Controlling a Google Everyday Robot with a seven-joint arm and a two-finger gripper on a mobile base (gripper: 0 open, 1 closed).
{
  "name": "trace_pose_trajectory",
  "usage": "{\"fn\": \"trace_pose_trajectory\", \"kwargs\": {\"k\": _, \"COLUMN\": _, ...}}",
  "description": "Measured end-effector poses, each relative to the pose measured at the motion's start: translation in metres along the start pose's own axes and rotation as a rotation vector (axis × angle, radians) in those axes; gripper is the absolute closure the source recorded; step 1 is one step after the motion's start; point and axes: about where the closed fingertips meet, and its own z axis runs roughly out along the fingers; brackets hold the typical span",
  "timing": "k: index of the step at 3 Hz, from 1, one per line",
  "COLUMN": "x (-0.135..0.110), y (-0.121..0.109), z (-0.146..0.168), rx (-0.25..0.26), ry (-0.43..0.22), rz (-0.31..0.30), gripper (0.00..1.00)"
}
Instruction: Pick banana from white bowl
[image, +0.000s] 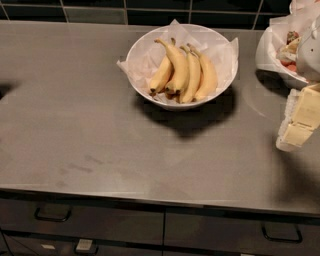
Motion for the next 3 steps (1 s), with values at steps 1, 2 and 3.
{"fn": "trace_pose_trajectory", "kwargs": {"k": 1, "x": 0.000, "y": 0.000, "z": 0.000, "rx": 0.002, "ry": -0.001, "rz": 0.000, "gripper": 0.00}}
{"fn": "trace_pose_trajectory", "kwargs": {"k": 2, "x": -0.016, "y": -0.023, "z": 0.007, "rx": -0.013, "ry": -0.049, "rz": 0.012, "gripper": 0.00}}
{"fn": "trace_pose_trajectory", "kwargs": {"k": 3, "x": -0.038, "y": -0.047, "z": 0.024, "rx": -0.058, "ry": -0.082, "rz": 0.002, "gripper": 0.00}}
